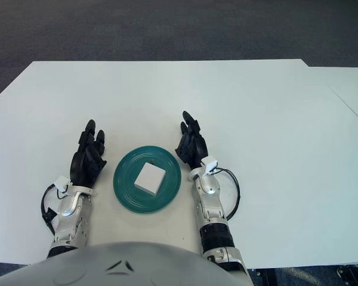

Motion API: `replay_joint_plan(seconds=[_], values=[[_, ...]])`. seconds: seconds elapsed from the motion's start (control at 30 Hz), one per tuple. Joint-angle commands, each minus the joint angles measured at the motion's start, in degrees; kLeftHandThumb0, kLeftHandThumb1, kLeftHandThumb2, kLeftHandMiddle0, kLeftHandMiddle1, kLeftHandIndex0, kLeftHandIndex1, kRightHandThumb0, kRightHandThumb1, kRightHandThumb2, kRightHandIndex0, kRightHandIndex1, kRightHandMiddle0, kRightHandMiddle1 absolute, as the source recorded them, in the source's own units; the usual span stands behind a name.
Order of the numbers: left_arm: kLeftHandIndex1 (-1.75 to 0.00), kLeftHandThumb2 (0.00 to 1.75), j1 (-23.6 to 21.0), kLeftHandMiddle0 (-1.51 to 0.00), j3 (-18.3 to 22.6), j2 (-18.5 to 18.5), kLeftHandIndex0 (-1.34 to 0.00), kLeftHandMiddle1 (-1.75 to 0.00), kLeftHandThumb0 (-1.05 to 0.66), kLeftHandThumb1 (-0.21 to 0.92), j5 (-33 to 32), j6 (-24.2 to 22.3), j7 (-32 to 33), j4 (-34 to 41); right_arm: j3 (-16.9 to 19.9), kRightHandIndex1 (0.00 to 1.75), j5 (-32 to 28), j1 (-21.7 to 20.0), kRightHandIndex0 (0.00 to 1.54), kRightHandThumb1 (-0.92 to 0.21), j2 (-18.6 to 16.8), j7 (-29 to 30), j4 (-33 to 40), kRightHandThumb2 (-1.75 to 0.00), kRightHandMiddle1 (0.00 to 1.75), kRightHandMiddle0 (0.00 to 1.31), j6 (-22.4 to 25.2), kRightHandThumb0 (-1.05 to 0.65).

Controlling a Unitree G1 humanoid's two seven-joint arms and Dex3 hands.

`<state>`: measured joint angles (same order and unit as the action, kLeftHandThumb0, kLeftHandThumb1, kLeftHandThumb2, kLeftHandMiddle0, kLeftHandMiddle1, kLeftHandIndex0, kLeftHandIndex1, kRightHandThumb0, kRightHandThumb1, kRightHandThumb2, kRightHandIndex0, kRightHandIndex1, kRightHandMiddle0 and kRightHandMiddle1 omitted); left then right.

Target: Put the charger into the plate.

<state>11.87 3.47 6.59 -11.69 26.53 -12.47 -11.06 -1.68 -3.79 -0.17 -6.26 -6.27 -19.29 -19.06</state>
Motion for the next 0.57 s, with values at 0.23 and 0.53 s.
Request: replay_joint_plan(seconds=[0.23,0.53], values=[[0.00,0.89,3.36,0.00,-0.68,1.08,0.00,0.00,-1.05,0.92,0.19,-1.31,1.60,-1.72,0.89,0.01,-0.35,2.00,0.10,-0.92,0.44,1.27,-2.49,-0.98,0.29,0.00,4.18,-1.05],[0.00,0.90,3.20,0.00,-0.97,0.88,0.00,0.00,-1.05,0.92,-0.44,-1.25,1.02,-2.01,1.20,0.01,-0.64,1.82,0.12,-0.92,0.47,1.14,-2.62,-0.97,0.32,0.00,4.40,-1.05]])
